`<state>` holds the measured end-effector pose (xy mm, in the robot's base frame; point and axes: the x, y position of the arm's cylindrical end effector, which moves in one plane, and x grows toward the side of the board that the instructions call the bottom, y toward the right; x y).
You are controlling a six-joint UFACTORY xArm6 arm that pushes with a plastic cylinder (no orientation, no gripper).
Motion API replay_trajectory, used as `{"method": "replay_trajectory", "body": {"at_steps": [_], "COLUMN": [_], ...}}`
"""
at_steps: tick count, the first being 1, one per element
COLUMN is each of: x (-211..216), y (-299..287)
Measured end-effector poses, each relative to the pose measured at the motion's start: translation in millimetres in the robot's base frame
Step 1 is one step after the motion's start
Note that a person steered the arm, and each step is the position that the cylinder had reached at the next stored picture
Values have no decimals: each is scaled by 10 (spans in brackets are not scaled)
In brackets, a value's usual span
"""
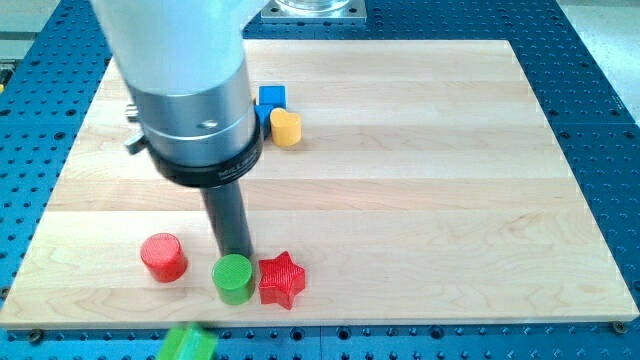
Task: Place the red star at the top of the red circle
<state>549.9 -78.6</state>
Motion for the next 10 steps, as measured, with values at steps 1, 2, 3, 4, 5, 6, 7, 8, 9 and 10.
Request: {"method": "replay_trajectory", "body": {"at_steps": [1, 2, 3, 4, 5, 6, 7, 8, 9, 10], "x": [-236, 76, 547, 692, 681, 681, 668, 565, 240, 128], "y": [525, 1188, 1338, 1283, 1071, 820, 603, 393, 163, -66]}}
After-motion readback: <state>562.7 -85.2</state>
